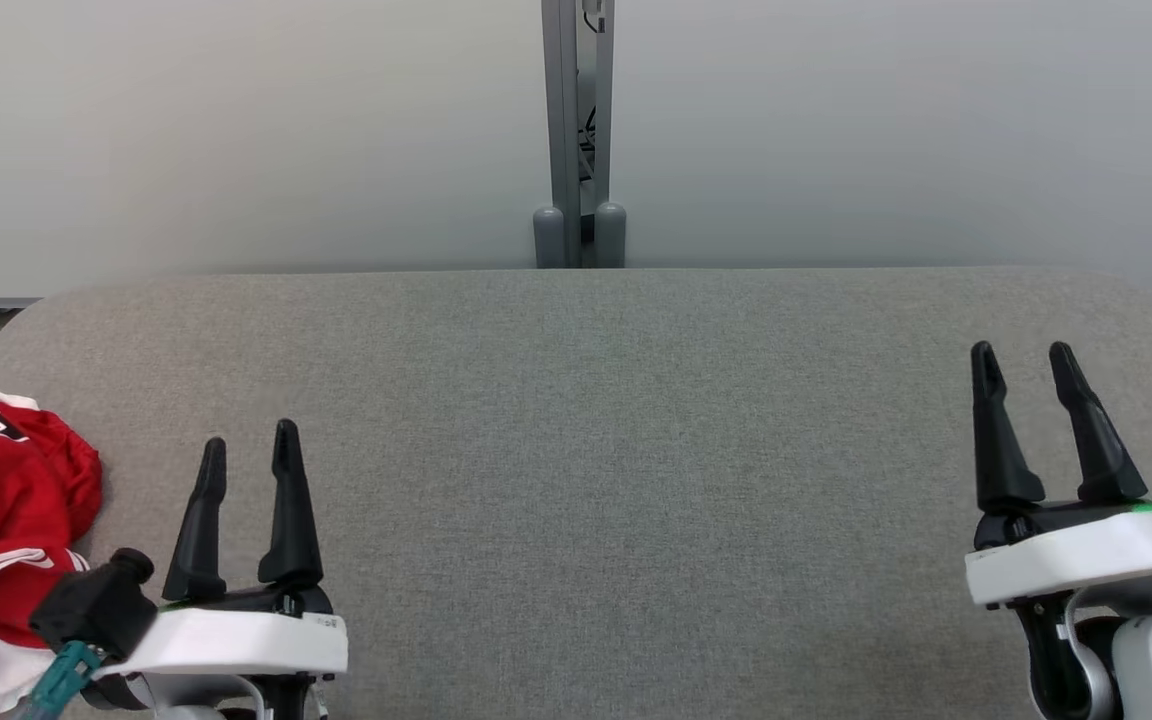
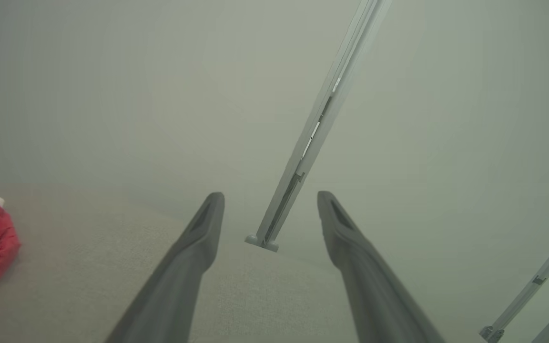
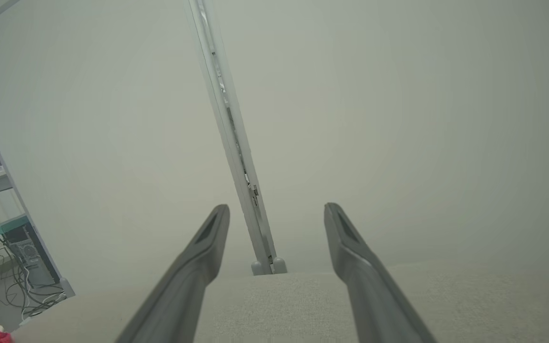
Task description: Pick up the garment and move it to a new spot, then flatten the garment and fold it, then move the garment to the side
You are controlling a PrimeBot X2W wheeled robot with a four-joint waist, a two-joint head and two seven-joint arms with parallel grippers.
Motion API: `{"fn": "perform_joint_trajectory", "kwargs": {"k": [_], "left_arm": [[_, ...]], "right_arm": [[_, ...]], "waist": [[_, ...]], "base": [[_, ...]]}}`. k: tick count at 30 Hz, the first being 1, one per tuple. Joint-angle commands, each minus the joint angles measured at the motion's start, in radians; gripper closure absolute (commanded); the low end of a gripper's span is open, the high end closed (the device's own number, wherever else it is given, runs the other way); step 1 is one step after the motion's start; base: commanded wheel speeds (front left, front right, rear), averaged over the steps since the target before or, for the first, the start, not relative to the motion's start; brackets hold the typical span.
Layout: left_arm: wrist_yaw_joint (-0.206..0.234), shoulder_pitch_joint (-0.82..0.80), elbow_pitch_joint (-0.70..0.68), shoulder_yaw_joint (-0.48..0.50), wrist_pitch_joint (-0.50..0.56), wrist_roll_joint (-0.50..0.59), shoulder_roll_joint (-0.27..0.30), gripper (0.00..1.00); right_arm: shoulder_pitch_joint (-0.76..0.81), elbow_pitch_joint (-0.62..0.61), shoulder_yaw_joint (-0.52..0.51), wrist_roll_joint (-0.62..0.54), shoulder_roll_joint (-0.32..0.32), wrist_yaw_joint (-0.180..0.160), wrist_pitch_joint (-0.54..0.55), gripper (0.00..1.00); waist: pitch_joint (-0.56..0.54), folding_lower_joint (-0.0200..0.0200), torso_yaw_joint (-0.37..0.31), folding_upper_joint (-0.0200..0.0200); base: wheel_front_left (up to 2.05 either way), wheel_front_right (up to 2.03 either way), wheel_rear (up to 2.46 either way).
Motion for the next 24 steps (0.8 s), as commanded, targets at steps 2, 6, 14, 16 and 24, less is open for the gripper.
{"fn": "perform_joint_trajectory", "kwargs": {"k": [2, 6, 14, 16, 24], "left_arm": [[0.033, 0.0, 0.008, -0.017, -0.007, 0.064, 0.004, 0.0], [0.06, 0.011, 0.034, -0.051, -0.01, 0.142, 0.003, 0.0], [0.102, 0.02, 0.066, -0.081, -0.016, 0.24, 0.004, 0.0], [0.108, 0.027, 0.077, -0.086, -0.018, 0.254, 0.004, 0.0], [0.128, 0.046, 0.166, -0.092, -0.024, 0.322, 0.004, 0.0]], "right_arm": [[-0.005, 0.019, 0.024, -0.06, -0.009, 0.004, -0.019, 0.0], [-0.004, 0.069, 0.051, -0.075, -0.011, 0.003, -0.034, 0.0], [-0.003, 0.143, 0.083, -0.124, -0.013, 0.004, -0.063, 0.0], [0.001, 0.165, 0.088, -0.13, -0.013, 0.004, -0.07, 0.0], [-0.005, 0.272, 0.117, -0.179, -0.015, 0.004, -0.101, 0.0]], "waist": [[-0.002, 0.0, 0.001, -0.0001], [-0.005, 0.0, 0.0, -0.0001], [-0.01, 0.0, -0.002, -0.0001], [-0.013, 0.0, -0.003, -0.0001], [-0.032, 0.0, -0.008, -0.0001]], "base": [[0.0, 0.0, 0.0], [0.0, 0.0, 0.0], [0.0, 0.0, 0.0], [0.0, 0.0, 0.0], [0.0, 0.0, 0.0]]}}
